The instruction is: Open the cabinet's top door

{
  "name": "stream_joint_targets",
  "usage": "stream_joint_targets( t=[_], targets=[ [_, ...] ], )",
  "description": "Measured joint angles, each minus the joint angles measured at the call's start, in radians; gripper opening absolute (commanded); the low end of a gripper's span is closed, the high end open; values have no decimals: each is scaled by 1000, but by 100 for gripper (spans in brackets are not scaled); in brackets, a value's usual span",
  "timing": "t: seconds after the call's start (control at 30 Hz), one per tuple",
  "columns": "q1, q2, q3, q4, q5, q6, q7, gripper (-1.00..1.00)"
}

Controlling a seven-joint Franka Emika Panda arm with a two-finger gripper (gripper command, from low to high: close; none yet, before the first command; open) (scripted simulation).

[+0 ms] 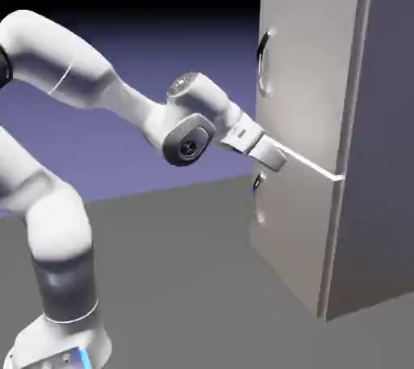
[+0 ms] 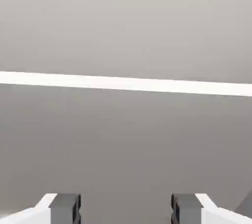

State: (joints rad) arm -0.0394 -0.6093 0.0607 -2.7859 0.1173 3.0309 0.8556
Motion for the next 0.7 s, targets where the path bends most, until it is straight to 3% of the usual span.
stream_joint_targets(
  t=[0.7],
  targets=[
    [-400,-306,472,187,913,-47,892,0]
  ],
)
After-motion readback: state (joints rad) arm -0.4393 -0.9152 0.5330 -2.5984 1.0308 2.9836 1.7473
